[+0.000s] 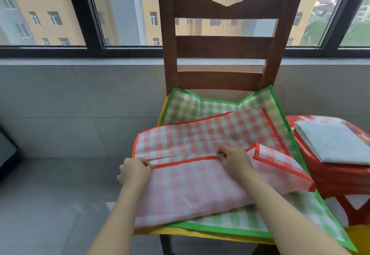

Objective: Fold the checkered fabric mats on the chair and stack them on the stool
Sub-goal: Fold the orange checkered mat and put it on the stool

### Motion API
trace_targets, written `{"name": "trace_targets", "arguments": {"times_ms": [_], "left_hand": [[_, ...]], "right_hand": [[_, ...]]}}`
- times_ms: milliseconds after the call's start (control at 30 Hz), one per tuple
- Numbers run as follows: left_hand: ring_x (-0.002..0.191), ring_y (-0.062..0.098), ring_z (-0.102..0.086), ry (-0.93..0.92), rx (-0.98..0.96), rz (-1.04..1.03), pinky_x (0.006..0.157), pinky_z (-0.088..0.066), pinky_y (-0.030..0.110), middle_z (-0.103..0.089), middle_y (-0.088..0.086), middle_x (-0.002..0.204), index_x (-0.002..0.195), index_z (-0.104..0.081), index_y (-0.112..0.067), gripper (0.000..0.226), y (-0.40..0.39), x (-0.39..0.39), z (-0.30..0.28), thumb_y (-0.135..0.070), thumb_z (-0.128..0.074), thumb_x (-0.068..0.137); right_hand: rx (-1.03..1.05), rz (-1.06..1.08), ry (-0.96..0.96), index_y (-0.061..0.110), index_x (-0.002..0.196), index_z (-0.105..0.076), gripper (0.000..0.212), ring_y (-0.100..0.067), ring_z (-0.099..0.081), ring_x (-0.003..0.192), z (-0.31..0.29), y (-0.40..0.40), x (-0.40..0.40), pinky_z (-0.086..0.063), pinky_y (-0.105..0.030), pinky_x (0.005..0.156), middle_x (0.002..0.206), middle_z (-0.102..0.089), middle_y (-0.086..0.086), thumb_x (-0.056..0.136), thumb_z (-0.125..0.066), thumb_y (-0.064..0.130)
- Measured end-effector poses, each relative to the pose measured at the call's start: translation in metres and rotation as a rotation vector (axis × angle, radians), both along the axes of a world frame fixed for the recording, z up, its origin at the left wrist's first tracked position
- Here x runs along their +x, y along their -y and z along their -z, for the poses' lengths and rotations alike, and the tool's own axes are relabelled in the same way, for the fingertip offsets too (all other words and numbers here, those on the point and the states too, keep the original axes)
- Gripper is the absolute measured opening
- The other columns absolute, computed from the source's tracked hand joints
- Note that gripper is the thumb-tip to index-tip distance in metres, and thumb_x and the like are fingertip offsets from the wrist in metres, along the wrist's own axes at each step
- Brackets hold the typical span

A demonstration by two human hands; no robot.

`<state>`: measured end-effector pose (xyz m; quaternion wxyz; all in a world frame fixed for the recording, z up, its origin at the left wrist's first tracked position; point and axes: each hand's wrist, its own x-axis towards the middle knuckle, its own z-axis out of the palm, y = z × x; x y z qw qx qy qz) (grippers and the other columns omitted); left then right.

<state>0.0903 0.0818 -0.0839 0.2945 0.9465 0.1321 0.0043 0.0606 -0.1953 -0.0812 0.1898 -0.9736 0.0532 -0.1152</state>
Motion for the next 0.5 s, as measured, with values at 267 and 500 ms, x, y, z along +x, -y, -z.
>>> {"name": "trace_targets", "arguments": {"times_ms": [267, 500], "left_hand": [[0.102, 0.021, -0.053, 0.255, -0.346, -0.032, 0.089, -0.042, 0.028, -0.054, 0.011, 0.111, 0.067, -0.069, -0.016, 0.012, -0.003, 0.016, 0.009, -0.013, -0.072, 0.078], [0.122, 0.028, -0.043, 0.326, -0.274, -0.004, 0.099, -0.031, 0.030, -0.046, 0.010, 0.126, 0.091, -0.068, -0.006, 0.015, 0.007, 0.022, 0.012, -0.019, -0.067, 0.084]], "right_hand": [[-0.189, 0.083, 0.049, 0.018, 0.097, -0.064, 0.021, -0.023, -0.062, 0.093, -0.001, -0.011, 0.011, -0.028, -0.028, 0.095, 0.095, -0.072, -0.001, 0.095, -0.047, 0.031], [-0.341, 0.117, -0.015, 0.020, 0.099, -0.061, 0.023, -0.019, -0.060, 0.098, 0.004, -0.015, 0.012, -0.025, -0.030, 0.099, 0.101, -0.068, 0.004, 0.097, -0.043, 0.033]]}}
